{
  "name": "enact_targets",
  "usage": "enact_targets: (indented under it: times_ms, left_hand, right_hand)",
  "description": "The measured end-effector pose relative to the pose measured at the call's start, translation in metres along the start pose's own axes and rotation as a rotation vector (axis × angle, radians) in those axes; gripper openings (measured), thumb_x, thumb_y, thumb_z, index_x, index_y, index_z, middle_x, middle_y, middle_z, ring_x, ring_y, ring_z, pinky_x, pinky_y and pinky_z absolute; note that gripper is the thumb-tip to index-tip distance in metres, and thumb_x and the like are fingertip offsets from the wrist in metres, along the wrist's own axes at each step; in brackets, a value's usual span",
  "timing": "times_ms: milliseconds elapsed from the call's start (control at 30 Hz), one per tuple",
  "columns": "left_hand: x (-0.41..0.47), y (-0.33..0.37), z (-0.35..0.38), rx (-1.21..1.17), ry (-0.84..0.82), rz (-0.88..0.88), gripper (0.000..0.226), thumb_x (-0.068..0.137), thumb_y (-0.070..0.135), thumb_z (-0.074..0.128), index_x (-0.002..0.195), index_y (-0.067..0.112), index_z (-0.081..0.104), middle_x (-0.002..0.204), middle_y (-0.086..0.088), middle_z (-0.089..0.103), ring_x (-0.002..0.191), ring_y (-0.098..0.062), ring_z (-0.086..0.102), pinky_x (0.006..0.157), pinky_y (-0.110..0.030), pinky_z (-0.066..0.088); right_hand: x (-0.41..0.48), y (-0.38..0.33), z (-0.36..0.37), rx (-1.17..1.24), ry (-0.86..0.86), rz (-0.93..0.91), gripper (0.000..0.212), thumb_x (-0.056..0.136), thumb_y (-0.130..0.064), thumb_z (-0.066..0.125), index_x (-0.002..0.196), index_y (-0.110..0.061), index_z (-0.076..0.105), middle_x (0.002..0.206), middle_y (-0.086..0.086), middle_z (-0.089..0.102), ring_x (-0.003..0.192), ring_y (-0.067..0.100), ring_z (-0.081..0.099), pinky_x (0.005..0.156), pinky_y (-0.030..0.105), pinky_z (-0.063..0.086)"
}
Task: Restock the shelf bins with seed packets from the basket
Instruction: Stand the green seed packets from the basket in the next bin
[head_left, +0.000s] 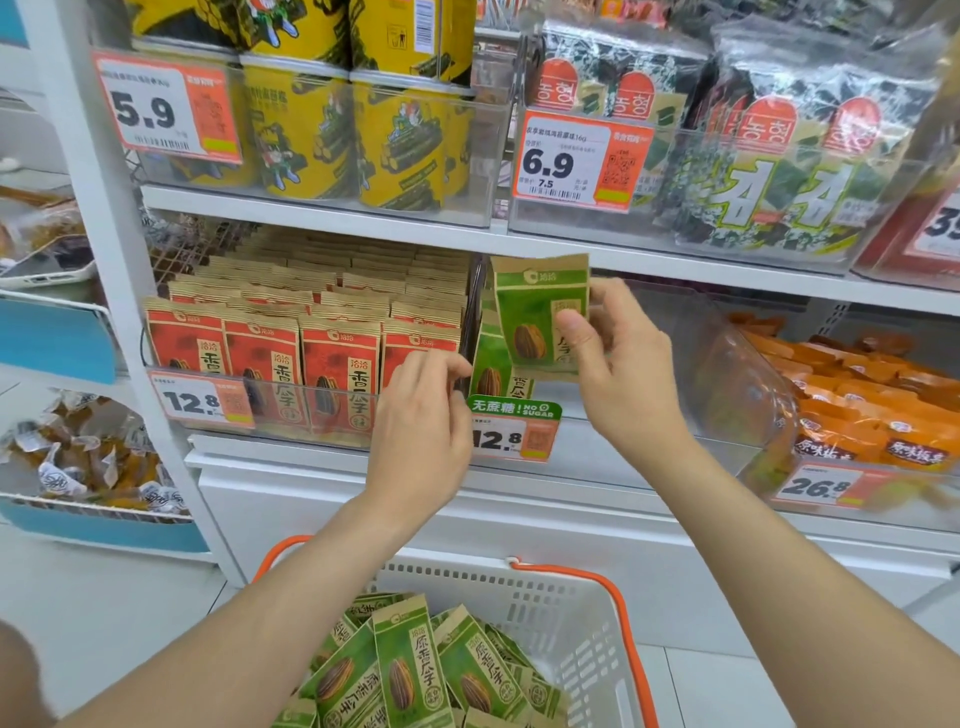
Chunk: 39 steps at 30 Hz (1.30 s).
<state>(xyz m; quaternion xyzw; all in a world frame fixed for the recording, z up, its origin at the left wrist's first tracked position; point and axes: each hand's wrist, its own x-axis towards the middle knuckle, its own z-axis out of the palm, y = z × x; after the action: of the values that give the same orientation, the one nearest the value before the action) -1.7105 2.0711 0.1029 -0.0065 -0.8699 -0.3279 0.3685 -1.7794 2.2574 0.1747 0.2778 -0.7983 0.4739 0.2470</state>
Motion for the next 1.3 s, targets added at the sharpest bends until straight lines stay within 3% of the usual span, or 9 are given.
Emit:
enact_targets:
  times_ms: [133, 267, 367, 700, 800, 900, 1000, 1100, 1300]
  left_hand:
    - [-0.006, -0.003, 0.003, 0.120, -0.077, -0.024, 0.039, 0.089, 0.007, 0.066, 0.124, 0.022, 0.060, 0.120, 0.005, 0.052, 0.110, -0.019, 0.055, 0.095, -0.041, 0.044]
    - [-0.007, -0.004, 0.003, 0.152, -0.102, -0.013, 0.048, 0.086, 0.002, 0.066, 0.128, 0.022, 0.060, 0.123, 0.005, 0.048, 0.110, -0.019, 0.054, 0.100, -0.034, 0.036]
    - [-0.008, -0.005, 0.004, 0.166, -0.116, -0.011, 0.047, 0.085, 0.004, 0.067, 0.129, 0.023, 0.061, 0.125, 0.004, 0.046, 0.113, -0.019, 0.053, 0.102, -0.031, 0.029]
    - [-0.018, -0.001, 0.006, 0.210, -0.040, 0.072, 0.046, 0.079, 0.000, 0.067, 0.121, 0.018, 0.060, 0.128, -0.005, 0.044, 0.116, -0.028, 0.042, 0.096, -0.039, 0.039]
    - [-0.026, -0.007, 0.006, 0.267, 0.061, 0.219, 0.033, 0.080, 0.003, 0.065, 0.111, 0.011, 0.060, 0.117, -0.011, 0.050, 0.103, -0.030, 0.045, 0.085, -0.040, 0.038]
    - [-0.039, -0.021, 0.009, 0.328, 0.073, 0.381, 0.030, 0.078, 0.003, 0.063, 0.106, 0.009, 0.054, 0.109, -0.015, 0.054, 0.093, -0.033, 0.046, 0.078, -0.041, 0.035]
    - [-0.057, -0.039, 0.017, 0.362, -0.122, 0.477, 0.023, 0.075, 0.006, 0.062, 0.097, 0.009, 0.055, 0.096, -0.011, 0.052, 0.084, -0.032, 0.044, 0.071, -0.041, 0.034]
    - [-0.083, -0.059, 0.027, 0.367, -0.538, 0.403, 0.012, 0.079, 0.017, 0.056, 0.091, 0.015, 0.056, 0.089, -0.004, 0.053, 0.085, -0.031, 0.052, 0.072, -0.041, 0.038]
    - [-0.140, -0.074, 0.045, 0.682, -1.274, 0.135, 0.042, 0.102, 0.022, 0.050, 0.144, 0.017, 0.050, 0.142, -0.012, 0.048, 0.131, -0.034, 0.047, 0.111, -0.048, 0.040]
  right_hand:
    - [-0.002, 0.012, 0.020, -0.170, -0.159, 0.247, 0.011, 0.098, -0.030, 0.072, 0.107, -0.026, 0.072, 0.084, -0.015, 0.070, 0.073, 0.000, 0.065, 0.070, 0.012, 0.048]
    - [0.004, 0.015, 0.034, -0.151, -0.220, 0.580, 0.017, 0.088, -0.035, 0.079, 0.087, -0.017, 0.080, 0.076, -0.003, 0.075, 0.081, 0.016, 0.070, 0.071, 0.032, 0.057]
    - [0.008, 0.007, 0.036, -0.237, -0.243, 0.647, 0.035, 0.088, -0.035, 0.076, 0.074, -0.009, 0.057, 0.074, 0.003, 0.059, 0.075, 0.024, 0.055, 0.053, 0.033, 0.040]
    - [0.007, -0.001, 0.035, -0.347, -0.403, 0.529, 0.044, 0.102, -0.033, 0.055, 0.063, -0.019, 0.042, 0.062, 0.001, 0.045, 0.068, 0.025, 0.048, 0.049, 0.031, 0.030]
    - [-0.003, -0.001, 0.032, -0.463, -0.265, 0.405, 0.023, 0.098, -0.035, 0.052, 0.094, -0.012, 0.056, 0.086, 0.008, 0.059, 0.087, 0.035, 0.055, 0.066, 0.042, 0.049]
    - [-0.017, -0.009, 0.030, -0.509, -0.136, 0.111, 0.025, 0.092, -0.024, 0.056, 0.113, -0.014, 0.049, 0.110, 0.007, 0.055, 0.098, 0.031, 0.049, 0.083, 0.046, 0.046]
    - [-0.032, -0.023, 0.031, -0.506, -0.152, -0.076, 0.014, 0.087, -0.022, 0.053, 0.098, -0.015, 0.053, 0.101, 0.004, 0.052, 0.091, 0.028, 0.047, 0.077, 0.040, 0.042]
    - [-0.053, -0.030, 0.034, -0.556, -0.332, -0.146, 0.021, 0.092, -0.029, 0.051, 0.085, -0.013, 0.061, 0.091, 0.005, 0.056, 0.086, 0.029, 0.052, 0.067, 0.038, 0.039]
    - [-0.083, -0.030, 0.034, -0.585, -0.713, -0.224, 0.027, 0.100, -0.027, 0.048, 0.076, -0.015, 0.051, 0.088, 0.004, 0.046, 0.086, 0.030, 0.052, 0.062, 0.039, 0.045]
